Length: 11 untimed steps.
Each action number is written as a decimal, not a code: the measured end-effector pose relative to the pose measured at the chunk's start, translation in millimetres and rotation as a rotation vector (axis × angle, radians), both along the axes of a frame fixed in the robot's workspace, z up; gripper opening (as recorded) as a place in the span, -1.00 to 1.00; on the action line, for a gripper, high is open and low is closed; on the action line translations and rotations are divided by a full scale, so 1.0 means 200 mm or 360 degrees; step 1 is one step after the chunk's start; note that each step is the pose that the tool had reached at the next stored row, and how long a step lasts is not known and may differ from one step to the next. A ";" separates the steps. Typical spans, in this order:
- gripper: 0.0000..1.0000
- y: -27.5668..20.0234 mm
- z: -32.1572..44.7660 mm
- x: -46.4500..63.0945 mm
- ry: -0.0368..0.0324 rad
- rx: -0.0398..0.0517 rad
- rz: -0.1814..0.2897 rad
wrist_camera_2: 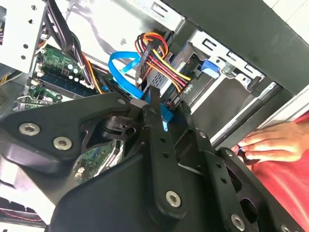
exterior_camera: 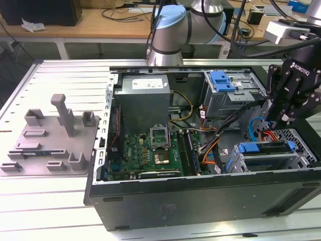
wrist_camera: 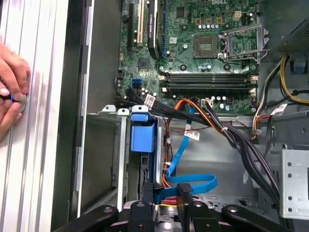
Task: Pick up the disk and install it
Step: 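Insert the second disk wire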
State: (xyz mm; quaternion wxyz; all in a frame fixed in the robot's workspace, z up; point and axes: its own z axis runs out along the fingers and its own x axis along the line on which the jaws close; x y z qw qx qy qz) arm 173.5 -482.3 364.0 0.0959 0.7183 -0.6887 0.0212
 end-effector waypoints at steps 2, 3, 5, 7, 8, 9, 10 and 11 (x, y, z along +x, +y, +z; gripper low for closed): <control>-0.33 0.002 -0.001 0.00 0.0010 -0.0002 -0.0003; -0.33 0.002 -0.002 0.00 0.0013 -0.0003 -0.0004; -0.33 0.002 -0.004 0.00 0.0023 -0.0006 -0.0004; -0.33 0.002 -0.005 0.00 0.0036 -0.0010 -0.0005; -0.33 0.002 -0.005 0.00 0.0040 -0.0011 -0.0005; -0.33 0.002 -0.006 0.00 0.0044 -0.0012 -0.0006; -0.33 0.002 -0.006 -0.01 0.0044 -0.0012 -0.0006; -0.33 0.002 -0.005 -0.01 0.0044 -0.0011 -0.0006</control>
